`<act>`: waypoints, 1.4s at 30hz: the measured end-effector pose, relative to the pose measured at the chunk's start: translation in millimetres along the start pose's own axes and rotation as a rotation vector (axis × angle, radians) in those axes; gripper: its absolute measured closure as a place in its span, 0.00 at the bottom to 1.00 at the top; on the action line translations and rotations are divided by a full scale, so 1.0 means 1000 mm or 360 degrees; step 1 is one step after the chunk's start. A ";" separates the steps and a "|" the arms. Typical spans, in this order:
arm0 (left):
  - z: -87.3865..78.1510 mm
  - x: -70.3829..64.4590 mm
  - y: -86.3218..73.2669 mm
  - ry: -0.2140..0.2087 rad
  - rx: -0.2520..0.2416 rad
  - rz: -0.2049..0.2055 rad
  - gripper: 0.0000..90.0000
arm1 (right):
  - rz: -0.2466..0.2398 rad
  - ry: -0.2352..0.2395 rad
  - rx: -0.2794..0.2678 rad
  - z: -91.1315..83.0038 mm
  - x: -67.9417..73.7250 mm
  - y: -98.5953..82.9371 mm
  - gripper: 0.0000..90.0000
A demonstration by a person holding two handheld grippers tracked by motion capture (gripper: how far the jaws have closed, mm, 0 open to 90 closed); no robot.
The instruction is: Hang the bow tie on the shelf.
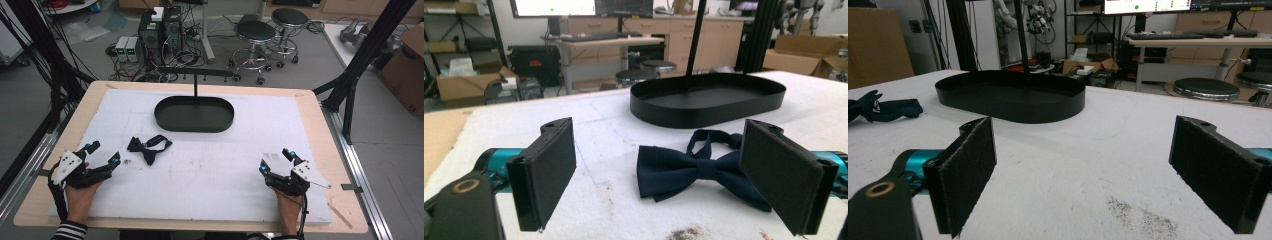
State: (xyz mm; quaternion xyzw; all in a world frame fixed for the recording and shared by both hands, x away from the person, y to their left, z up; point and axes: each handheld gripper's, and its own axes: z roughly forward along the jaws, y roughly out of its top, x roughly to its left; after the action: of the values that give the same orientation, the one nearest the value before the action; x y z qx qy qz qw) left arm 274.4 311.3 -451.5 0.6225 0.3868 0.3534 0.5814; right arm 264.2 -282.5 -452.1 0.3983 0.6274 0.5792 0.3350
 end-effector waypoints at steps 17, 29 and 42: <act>0.013 0.003 0.028 -0.0061 0.0181 0.0052 0.17 | -0.0006 0.0001 0.0001 0.000 0.000 0.000 0.12; 0.037 -0.001 0.060 -0.0153 0.0413 0.0080 0.17 | -0.0007 -0.0001 0.0002 0.001 0.000 0.000 0.12; 0.081 -0.008 0.083 -0.0189 0.0671 0.0125 0.18 | 0.0001 -0.0003 0.0002 0.000 0.000 0.000 0.12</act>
State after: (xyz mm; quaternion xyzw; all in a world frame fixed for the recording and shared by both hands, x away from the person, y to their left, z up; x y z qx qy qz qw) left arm 348.3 265.4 -374.8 0.7645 0.3927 0.2500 0.4459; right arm 264.3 -282.4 -452.1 0.3992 0.6273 0.5786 0.3352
